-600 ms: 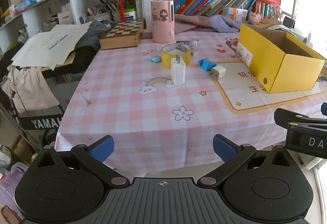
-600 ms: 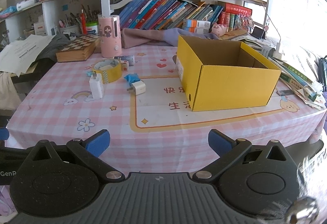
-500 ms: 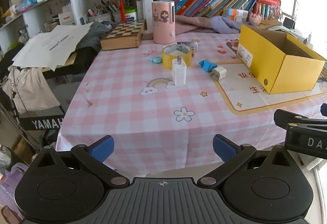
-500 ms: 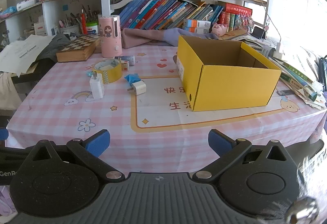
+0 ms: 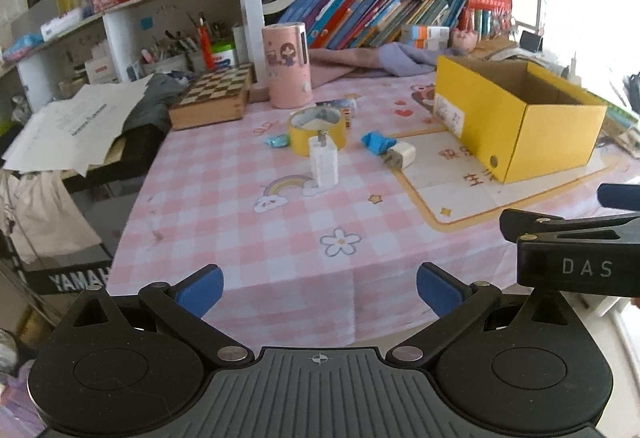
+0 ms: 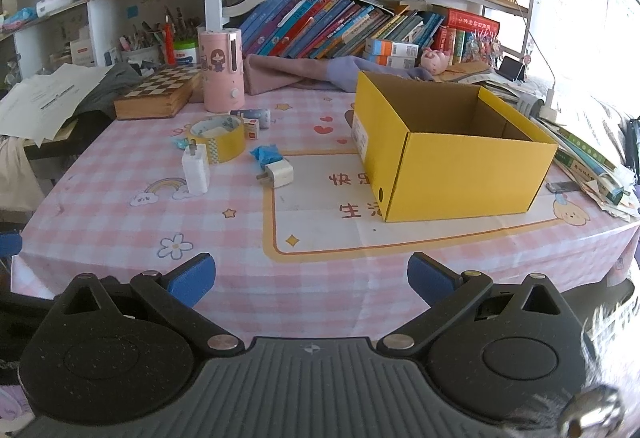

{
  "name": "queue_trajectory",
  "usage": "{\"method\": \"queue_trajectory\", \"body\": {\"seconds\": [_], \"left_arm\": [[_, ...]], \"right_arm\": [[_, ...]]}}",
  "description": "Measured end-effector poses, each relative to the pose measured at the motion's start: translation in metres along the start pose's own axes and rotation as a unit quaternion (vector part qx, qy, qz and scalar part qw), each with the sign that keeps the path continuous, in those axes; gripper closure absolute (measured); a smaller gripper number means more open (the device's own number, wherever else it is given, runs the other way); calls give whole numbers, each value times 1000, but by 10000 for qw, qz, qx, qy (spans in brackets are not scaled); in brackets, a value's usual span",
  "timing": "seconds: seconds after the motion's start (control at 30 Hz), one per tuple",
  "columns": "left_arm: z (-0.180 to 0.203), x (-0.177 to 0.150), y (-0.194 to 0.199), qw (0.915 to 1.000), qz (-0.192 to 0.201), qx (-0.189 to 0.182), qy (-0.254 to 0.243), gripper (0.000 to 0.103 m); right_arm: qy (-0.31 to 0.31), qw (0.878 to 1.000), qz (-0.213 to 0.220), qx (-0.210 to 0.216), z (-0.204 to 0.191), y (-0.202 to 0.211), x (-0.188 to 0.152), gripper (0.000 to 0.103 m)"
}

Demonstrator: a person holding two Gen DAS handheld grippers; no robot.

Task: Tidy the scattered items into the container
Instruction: 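Move both tools toward the chargers on the table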

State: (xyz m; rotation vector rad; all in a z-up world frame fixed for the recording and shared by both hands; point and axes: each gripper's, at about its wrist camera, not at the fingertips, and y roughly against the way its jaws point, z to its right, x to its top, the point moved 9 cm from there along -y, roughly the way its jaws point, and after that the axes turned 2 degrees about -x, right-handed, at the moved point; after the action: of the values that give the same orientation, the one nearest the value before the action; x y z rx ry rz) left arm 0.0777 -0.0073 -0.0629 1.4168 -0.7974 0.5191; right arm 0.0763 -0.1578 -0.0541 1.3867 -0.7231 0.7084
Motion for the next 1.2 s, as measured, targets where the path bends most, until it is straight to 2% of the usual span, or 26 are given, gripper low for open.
{"method": "queue_trajectory", "body": {"seconds": [0.53, 0.87, 1.2], "left_arm": [[-7, 6, -8, 9998, 68, 164, -94, 0], [-31, 11, -21, 9983, -18, 345, 464, 0], [-25, 18, -36, 9990, -36, 369, 254, 0]], "right_arm": [[-148, 9999, -36, -68, 3, -7, 2, 0], [-59, 10000, -1, -40, 1, -20, 10, 0], [91, 9999, -15, 65, -5, -38, 18, 0]]}}
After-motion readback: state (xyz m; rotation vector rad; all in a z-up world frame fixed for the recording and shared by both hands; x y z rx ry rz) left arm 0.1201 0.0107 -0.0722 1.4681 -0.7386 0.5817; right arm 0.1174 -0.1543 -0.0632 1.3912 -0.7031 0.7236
